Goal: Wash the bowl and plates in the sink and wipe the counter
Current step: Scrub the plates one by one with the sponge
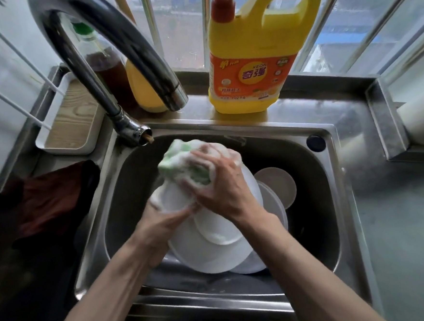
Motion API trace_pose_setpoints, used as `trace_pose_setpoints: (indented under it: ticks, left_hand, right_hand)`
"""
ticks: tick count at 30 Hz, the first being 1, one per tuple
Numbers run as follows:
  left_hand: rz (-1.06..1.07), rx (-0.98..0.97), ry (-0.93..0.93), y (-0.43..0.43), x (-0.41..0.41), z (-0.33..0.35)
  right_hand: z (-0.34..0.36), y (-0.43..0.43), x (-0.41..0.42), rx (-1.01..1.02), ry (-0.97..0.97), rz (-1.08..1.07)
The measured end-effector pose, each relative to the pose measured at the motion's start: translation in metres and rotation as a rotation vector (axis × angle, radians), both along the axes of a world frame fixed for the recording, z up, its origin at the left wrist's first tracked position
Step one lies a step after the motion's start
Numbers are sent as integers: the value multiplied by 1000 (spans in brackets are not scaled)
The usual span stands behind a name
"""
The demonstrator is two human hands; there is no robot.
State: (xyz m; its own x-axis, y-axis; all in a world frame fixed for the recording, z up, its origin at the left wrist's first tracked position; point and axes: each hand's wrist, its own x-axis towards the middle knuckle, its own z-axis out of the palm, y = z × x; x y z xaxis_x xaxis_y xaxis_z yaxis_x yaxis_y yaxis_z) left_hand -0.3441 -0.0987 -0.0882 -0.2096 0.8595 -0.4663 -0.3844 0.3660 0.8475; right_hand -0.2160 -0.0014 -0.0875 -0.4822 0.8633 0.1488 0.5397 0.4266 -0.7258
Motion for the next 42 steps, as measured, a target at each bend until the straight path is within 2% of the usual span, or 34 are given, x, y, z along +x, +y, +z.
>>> trace_pose_setpoints:
  ticks: [4,6,15,19,22,27,34,37,42]
  left_hand:
    - [32,-18,-43,-9,1,2]
    - [69,-37,-81,-14,-1,3]
    - [306,-42,-160,-8,-2,6]
    - [351,-5,-147,-3,-7,5]
    - [337,46,-142,1,-7,6]
    - [258,76,-166,-2,-3,8]
    - [208,82,-195,-2,-10,16]
    - [186,69,-203,0,-12,18]
    - [162,52,-169,1,-12,22]
  right_hand:
    - [-13,21,25,-135,33,-349]
    - [-15,22,36,-179,74,-425]
    - [-22,-14,55,-46,98,-367]
    - [-19,-34,55,28,38,-219]
    - [-18,-48,48,55,3,-106]
    - [-13,-59,26,56,116,-32]
    - [-9,-41,8,173,44,-121]
    - [-5,-38,6,208,135,-227]
    - [-5,-44,3,141,283,-452]
